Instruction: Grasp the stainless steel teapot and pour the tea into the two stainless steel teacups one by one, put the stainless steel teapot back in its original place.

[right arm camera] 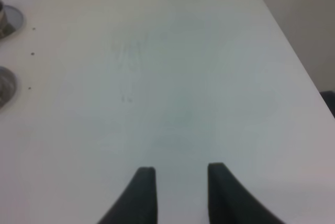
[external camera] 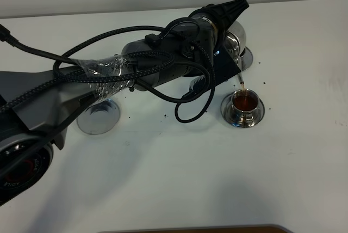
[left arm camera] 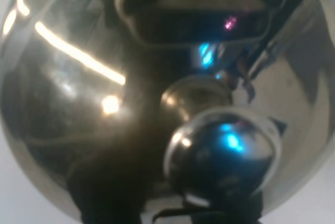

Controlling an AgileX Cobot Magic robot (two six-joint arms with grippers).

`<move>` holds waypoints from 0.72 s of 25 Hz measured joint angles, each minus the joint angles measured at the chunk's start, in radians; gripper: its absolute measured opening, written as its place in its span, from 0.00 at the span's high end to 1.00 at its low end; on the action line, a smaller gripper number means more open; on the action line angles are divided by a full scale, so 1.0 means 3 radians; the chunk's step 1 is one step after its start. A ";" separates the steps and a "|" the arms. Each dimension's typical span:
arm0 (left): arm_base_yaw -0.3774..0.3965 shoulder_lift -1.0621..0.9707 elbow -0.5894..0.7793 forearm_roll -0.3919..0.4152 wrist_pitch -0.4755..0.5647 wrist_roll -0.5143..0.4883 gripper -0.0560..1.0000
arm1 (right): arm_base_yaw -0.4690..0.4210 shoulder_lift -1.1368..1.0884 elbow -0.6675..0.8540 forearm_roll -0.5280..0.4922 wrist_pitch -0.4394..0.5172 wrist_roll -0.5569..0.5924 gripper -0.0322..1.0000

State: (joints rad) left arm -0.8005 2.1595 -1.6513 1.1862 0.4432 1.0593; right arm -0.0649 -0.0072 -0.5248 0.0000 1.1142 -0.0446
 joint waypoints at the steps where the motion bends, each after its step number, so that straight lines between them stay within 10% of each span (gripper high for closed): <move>1: 0.0000 0.0000 0.0000 0.0002 -0.0009 0.0000 0.71 | 0.0000 0.0000 0.0000 0.0000 0.0000 0.0000 0.73; 18: 0.0003 0.0000 0.0000 -0.0290 0.0003 0.0000 0.71 | 0.0000 0.0000 0.0000 0.0000 0.0000 0.0000 0.73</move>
State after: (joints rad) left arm -0.7995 2.1595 -1.6513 1.0992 0.4441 1.0593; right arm -0.0649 -0.0072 -0.5248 0.0000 1.1142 -0.0446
